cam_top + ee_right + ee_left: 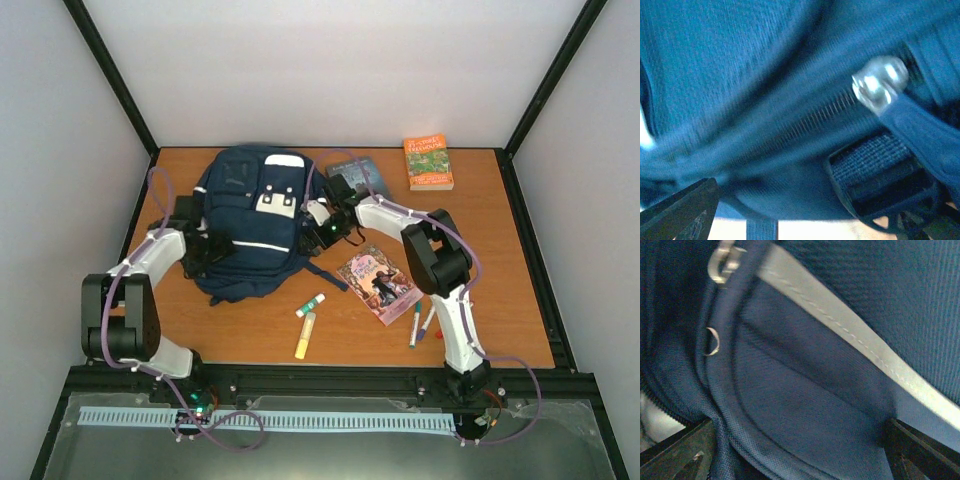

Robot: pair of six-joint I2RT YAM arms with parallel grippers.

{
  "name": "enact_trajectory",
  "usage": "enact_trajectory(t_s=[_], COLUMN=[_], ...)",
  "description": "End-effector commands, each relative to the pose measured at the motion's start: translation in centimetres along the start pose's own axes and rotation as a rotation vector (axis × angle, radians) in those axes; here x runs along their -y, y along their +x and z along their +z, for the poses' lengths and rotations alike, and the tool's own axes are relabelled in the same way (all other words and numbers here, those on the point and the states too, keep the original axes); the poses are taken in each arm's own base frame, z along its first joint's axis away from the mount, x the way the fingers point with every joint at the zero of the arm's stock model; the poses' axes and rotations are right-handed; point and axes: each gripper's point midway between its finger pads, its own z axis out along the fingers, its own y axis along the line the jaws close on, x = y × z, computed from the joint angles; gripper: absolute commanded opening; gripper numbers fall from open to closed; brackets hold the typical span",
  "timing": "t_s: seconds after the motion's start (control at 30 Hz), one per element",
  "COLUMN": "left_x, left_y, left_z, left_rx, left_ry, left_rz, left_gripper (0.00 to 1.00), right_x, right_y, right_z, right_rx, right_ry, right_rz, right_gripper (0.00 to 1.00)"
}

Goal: Pack the student bag
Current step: Adjust the student bag at the center of the board.

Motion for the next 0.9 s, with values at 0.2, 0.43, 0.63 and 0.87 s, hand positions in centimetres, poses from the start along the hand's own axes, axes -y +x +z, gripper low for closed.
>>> enact_trajectory(t_s=[0.2, 0.43, 0.63, 0.87], left_x=[4.7, 6.6, 7.8, 7.2], left_y=[8.4, 9.6, 10.7, 10.7], left_z=[2.1, 0.1, -1.1, -1.3], left_rx=[-0.143, -0.12, -0.125, -0.11], left_ry=[0.089, 0.141, 0.218, 0.193], left_rz=[0.166, 0.211, 0.192, 0.206], left_gripper=[0.92, 0.88, 0.86, 0.86], right_x=[2.4, 3.7, 3.4, 2.9], right_y=[-2.8, -4.3, -4.1, -4.4], right_z=[2.6, 2.8, 2.4, 1.0], right_rx=[-0.02, -0.013, -0.016, -0.002], right_ry=[0.048, 0.098, 0.101, 0.103], right_rz=[0.01, 0.003, 0.011, 0.001], right_gripper=[0.94, 0.95, 0.95, 0.96])
